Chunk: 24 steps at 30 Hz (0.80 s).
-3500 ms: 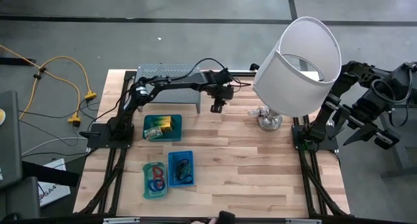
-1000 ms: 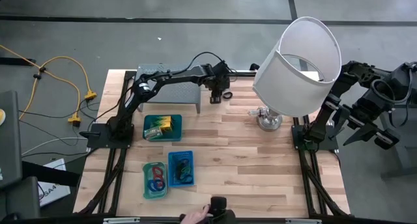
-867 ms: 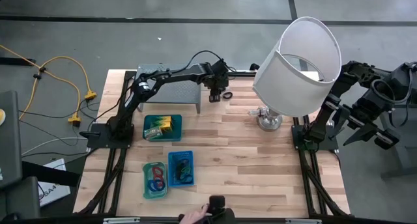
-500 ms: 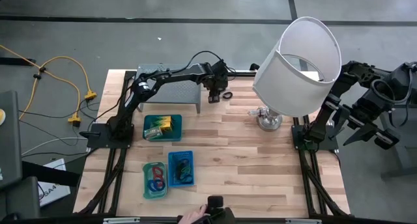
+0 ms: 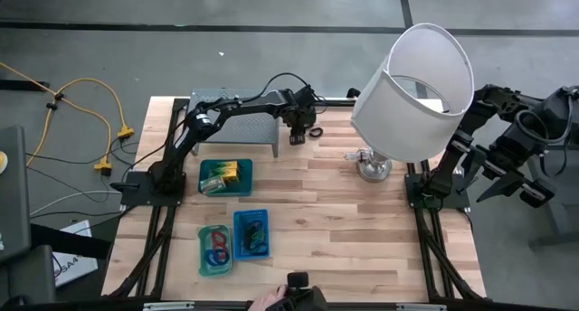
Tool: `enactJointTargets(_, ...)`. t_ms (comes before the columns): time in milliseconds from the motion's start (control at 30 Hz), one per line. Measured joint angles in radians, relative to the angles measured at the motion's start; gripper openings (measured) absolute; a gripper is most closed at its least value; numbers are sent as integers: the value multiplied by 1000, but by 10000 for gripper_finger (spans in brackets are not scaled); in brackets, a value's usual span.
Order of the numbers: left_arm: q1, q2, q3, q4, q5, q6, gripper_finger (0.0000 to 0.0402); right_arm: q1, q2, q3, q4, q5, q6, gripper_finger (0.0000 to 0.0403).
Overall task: Pick & Place Office Desk Supplies
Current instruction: Put the top black spring keychain into the green bin
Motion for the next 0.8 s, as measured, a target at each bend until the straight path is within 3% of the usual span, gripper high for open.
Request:
enactJointTargets(200,0,1,0,-2,-10,0,136,0,0,0,0,0,0,120)
enactJointTargets(600,-5,1,3,-12,-10,-23,57,0,0,0,0,0,0,120)
enactJointTargets(800,-6,-6,2,37,-73,1,45,0,0,0,0,0,0,120)
